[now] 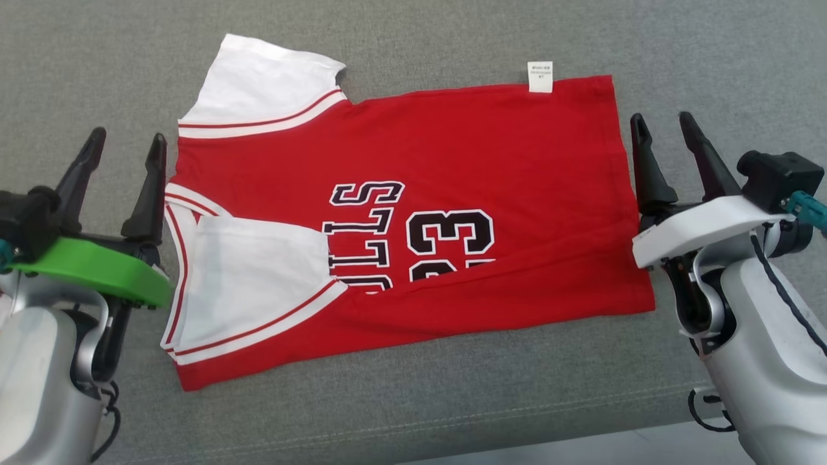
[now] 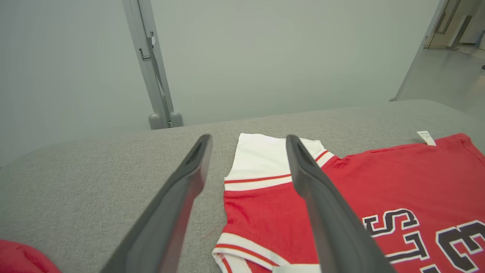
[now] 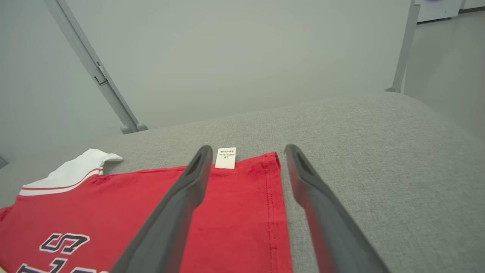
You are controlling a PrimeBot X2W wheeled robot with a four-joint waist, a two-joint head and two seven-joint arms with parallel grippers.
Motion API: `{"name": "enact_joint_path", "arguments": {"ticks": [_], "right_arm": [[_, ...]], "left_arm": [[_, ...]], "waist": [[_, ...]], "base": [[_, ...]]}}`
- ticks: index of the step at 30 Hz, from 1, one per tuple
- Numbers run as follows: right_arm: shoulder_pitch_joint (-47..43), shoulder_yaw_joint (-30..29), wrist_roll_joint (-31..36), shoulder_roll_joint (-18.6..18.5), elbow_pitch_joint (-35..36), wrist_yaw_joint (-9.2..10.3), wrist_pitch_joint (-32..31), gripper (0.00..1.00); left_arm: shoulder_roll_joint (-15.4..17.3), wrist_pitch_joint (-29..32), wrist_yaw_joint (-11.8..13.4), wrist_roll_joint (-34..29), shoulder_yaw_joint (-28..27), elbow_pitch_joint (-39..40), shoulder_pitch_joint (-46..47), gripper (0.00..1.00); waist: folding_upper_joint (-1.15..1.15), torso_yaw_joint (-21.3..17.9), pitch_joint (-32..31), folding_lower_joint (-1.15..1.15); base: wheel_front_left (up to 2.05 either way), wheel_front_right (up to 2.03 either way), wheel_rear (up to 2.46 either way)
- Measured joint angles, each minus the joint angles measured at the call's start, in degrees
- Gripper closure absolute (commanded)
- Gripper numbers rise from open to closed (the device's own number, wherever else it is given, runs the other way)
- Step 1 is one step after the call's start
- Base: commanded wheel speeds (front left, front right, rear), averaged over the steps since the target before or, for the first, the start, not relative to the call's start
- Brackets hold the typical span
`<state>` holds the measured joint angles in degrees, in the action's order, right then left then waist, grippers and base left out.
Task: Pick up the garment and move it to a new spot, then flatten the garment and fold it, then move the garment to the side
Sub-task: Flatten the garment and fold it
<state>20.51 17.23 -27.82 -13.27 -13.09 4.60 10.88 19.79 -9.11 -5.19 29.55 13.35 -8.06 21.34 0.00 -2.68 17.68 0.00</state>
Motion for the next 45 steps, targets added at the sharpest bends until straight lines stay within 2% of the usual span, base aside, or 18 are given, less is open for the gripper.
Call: {"name": "enact_joint_path", "arguments": {"ticks": [5, 18, 23, 26, 31, 34, 41, 42, 44, 45], "right_arm": [[3.67, -0.58, -0.43, 0.13, -2.05, 0.01, -0.98, 0.00], [12.73, -1.81, -2.11, 1.05, -9.93, 0.11, -6.97, 0.00], [16.72, -2.13, -3.39, 1.98, -12.43, 0.19, -9.99, 0.00], [19.14, -2.26, -3.54, 2.40, -13.82, 1.03, -11.03, 0.00], [22.53, -2.21, -4.10, 4.27, -16.85, 1.07, -13.57, 0.00], [23.77, -1.91, -4.47, 5.27, -18.68, 1.08, -14.74, 0.00], [27.53, -0.01, -4.49, 6.93, -20.98, 1.04, -16.67, 0.00], [27.97, 0.27, -4.49, 7.12, -21.15, 0.98, -16.79, 0.26], [28.89, 0.91, -4.49, 7.61, -21.53, 0.82, -17.08, 0.68], [29.32, 1.26, -4.49, 7.83, -21.76, 0.49, -17.22, 0.85]], "left_arm": [[1.59, 1.93, -0.69, 0.52, 0.00, -1.30, 4.16, 0.00], [2.47, 7.31, -1.83, 4.82, 1.83, -3.80, 13.85, 0.00], [2.93, 11.60, -1.89, 8.56, 2.91, -5.06, 18.09, 0.00], [4.09, 14.68, -1.94, 10.06, 3.36, -6.37, 21.43, 0.00], [5.43, 20.11, -1.94, 14.45, 4.21, -8.22, 26.41, 0.00], [5.58, 23.76, -1.94, 19.13, 4.42, -9.79, 28.61, 0.00], [9.53, 29.72, -1.94, 20.34, 5.37, -13.51, 32.41, 0.00], [9.71, 30.39, -1.94, 20.65, 5.55, -13.73, 32.88, 0.00], [10.05, 31.64, -1.94, 21.74, 6.10, -13.84, 34.00, 0.00], [10.23, 32.25, -1.94, 22.68, 6.34, -13.74, 34.64, 0.00]], "waist": [[0.00, 0.20, 2.84, 0.00], [0.00, 0.06, 8.52, 0.00], [0.00, 0.17, 10.57, 0.00], [0.00, 0.18, 11.87, 0.00], [0.00, -0.17, 13.73, 0.00], [0.00, -0.74, 14.49, 0.00], [0.00, -2.81, 15.72, 0.00], [0.00, -3.16, 15.91, 0.00], [0.00, -3.89, 16.33, 0.00], [0.00, -4.28, 16.57, 0.00]], "base": [[0.00, 0.00, 0.00], [0.00, 0.00, 0.00], [0.00, 0.00, 0.00], [0.00, 0.00, 0.00], [0.00, 0.00, 0.00], [0.00, 0.00, 0.00], [0.00, 0.00, 0.00], [0.00, 0.00, 0.00], [0.00, 0.00, 0.00], [0.00, 0.00, 0.00]]}}
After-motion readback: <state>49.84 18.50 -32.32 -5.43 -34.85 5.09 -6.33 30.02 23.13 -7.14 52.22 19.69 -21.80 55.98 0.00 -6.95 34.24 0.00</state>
